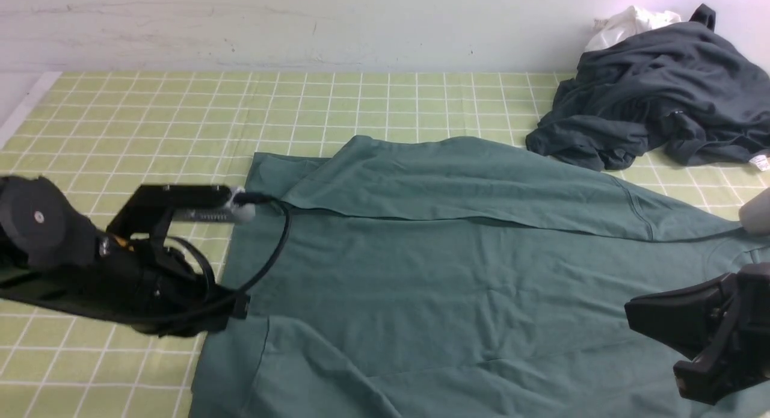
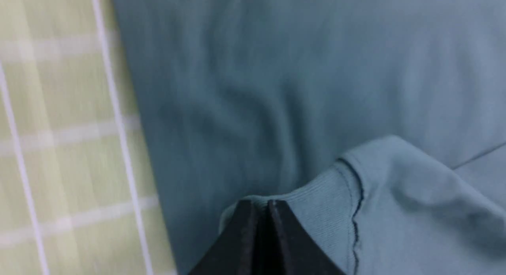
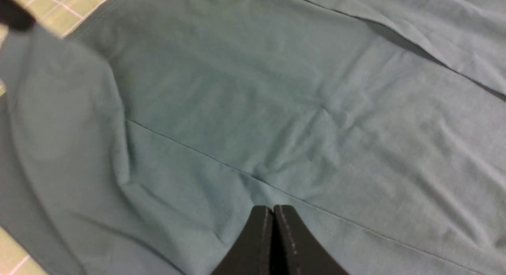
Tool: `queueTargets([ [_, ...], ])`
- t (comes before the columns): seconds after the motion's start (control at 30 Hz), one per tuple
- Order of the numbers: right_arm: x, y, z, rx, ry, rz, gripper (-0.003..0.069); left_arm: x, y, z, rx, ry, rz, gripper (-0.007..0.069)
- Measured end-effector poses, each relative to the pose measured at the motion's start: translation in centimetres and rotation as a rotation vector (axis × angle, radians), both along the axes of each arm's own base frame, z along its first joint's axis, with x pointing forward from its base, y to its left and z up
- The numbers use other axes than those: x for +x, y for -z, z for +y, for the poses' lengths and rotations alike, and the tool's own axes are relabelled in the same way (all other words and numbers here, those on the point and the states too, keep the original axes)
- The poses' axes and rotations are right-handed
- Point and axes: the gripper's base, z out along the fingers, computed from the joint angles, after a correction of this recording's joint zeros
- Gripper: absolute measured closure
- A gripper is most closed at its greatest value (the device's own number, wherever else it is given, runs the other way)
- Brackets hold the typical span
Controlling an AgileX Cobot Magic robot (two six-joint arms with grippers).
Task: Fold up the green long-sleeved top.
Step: Use the left arm to drag and place the cuff at the centered position on the left edge of the fabric
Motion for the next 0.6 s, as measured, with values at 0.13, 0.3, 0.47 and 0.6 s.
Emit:
queueTargets([
  [0.13,0.0,0.0,0.0,0.000,0.000,0.000,0.0665,1.7,-3.3,-0.2,0.009,0.029,-0.115,0.0620],
  [0.3,0.0,0.0,0.0,-0.002,0.004,-0.005,0.0665,4.0,-4.8,-0.4,0.020,0.022,-0.209,0.0620],
  [0.47,0.2,-0.1,-0.1,-0.005,0.016,-0.018,0.0665,8.1,-1.6,-1.0,0.052,0.026,-0.144,0.0618],
  [0.6,0.2,-0.1,-0.1,-0.010,0.016,-0.020,0.0665,12.5,1.4,-0.9,0.077,0.014,-0.076,0.0596],
])
